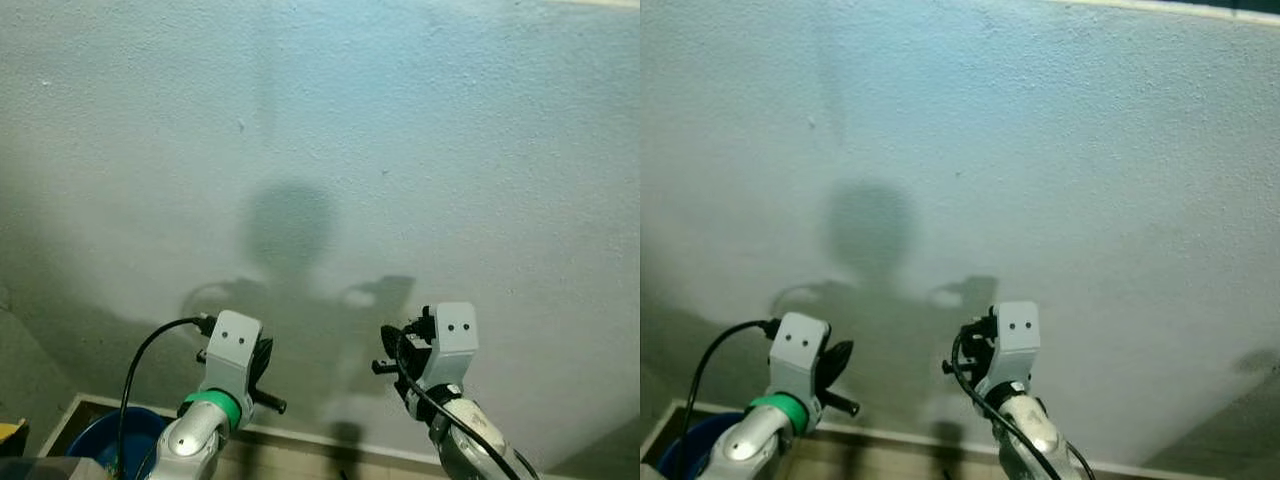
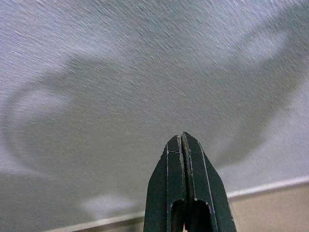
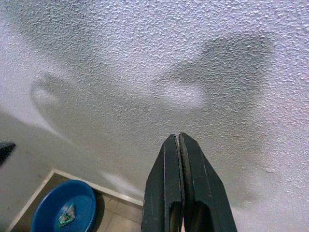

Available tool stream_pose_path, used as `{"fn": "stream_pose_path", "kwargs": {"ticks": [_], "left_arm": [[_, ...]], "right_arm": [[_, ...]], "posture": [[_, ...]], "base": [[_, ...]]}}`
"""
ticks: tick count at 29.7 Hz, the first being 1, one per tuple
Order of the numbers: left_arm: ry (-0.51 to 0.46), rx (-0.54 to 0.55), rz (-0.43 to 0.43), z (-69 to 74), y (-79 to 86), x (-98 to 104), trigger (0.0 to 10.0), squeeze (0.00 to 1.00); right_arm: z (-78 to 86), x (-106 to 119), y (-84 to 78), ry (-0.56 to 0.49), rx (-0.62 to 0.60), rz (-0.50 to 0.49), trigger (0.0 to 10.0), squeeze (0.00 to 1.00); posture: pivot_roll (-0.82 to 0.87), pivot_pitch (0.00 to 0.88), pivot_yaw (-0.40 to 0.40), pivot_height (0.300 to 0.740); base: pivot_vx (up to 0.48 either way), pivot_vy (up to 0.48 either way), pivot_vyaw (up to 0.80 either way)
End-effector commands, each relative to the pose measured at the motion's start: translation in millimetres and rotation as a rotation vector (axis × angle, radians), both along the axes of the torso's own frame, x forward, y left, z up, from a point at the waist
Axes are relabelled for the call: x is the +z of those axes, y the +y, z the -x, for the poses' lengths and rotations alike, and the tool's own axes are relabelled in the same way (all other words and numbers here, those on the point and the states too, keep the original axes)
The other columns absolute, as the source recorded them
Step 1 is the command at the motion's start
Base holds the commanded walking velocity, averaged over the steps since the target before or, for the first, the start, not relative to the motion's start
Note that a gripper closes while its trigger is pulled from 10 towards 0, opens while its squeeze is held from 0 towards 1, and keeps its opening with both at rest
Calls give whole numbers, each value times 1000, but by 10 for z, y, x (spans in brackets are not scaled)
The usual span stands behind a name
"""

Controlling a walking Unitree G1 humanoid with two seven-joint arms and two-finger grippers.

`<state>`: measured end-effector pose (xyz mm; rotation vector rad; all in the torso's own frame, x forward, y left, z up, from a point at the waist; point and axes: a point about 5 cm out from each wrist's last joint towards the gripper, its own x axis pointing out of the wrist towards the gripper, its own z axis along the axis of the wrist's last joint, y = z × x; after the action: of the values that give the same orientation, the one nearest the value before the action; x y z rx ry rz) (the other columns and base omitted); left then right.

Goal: Clothes washing

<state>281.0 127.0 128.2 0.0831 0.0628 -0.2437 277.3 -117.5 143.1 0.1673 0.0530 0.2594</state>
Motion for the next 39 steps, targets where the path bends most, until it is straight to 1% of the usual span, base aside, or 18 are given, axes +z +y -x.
{"fn": "stream_pose_path", "kwargs": {"ticks": [1, 3, 5, 8, 9, 11, 12, 13, 14, 15, 16, 17, 20, 22, 31, 37, 39], "left_arm": [[18, 18, -11, 36, 25, 0, 10000, 0], [17, 18, -16, 48, 36, 23, 10000, 0], [12, 22, -19, 45, 47, 35, 10000, 0], [10, 24, -21, 44, 50, 41, 10000, 0], [1, 27, -26, 38, 56, 66, 10000, 0], [-8, 55, -16, 25, 98, 99, 10000, 0], [-8, 55, -16, 25, 98, 99, 10000, 0], [-5, 67, -9, 21, 125, 99, 10000, 0], [-3, 68, -8, 18, 128, 98, 10000, 0], [-2, 64, -3, 19, 119, 101, 10000, 0], [-2, 64, -3, 19, 119, 101, 10000, 0], [-15, 53, -5, 17, 98, 118, 10000, 0], [-14, 56, -2, 16, 91, 117, 10000, 0], [-10, 79, 15, 11, 84, 101, 10000, 0], [-20, 118, 46, -25, 82, 124, 10000, 0], [-28, 103, 45, -35, 48, 153, 10000, 0], [-28, 98, 47, -35, 40, 159, 10000, 0]], "right_arm": [[24, -28, -2, 18, -11, -1, 10000, 0], [29, -8, -1, 15, -11, 1, 10000, 0], [31, -13, -14, 28, -16, 35, 10000, 0], [31, -17, -20, 33, -20, 49, 10000, 0], [66, -32, -95, 40, -51, 58, 10000, 0], [173, -96, -309, 77, -178, 59, 10000, 0], [173, -96, -309, 77, -178, 59, 10000, 0], [241, -135, -406, 92, -243, 59, 10000, 0], [247, -139, -414, 92, -249, 59, 10000, 0], [225, -69, -393, 35, -253, 66, 10000, 0], [225, -69, -393, 35, -253, 66, 10000, 0], [178, 21, -330, -5, -238, 37, 10000, 0], [154, 64, -304, -18, -232, 36, 10000, 0], [125, 138, -231, -54, -175, 80, 10000, 0], [116, 172, -221, -56, -144, 97, 10000, 0], [94, 172, -219, -54, -139, 104, 10000, 0], [91, 167, -218, -52, -138, 106, 10000, 0]], "posture": [[11, 80, 47, 740], [4, 79, 48, 740], [1, 76, 47, 740], [1, 76, 47, 740], [1, 77, 38, 740], [-8, 79, 44, 740], [-8, 79, 44, 740], [-18, 78, 51, 740], [-21, 78, 54, 740], [-25, 78, 57, 740], [-25, 78, 57, 740], [-35, 77, 63, 740], [-39, 76, 64, 740], [-57, 73, 55, 740], [-65, 67, 35, 740], [-57, 68, 32, 740], [-57, 68, 32, 740]], "base": [[0, 0, 0], [0, 0, 0], [0, 0, 0], [0, 0, 0], [0, 0, 0], [0, 0, 0], [0, 0, 0], [0, 0, 0], [0, 0, 0], [0, 0, 0], [0, 0, 0], [0, 0, 0], [0, 0, 0], [0, 0, 0], [0, 0, 0], [0, 0, 0], [0, -371, 0]]}}
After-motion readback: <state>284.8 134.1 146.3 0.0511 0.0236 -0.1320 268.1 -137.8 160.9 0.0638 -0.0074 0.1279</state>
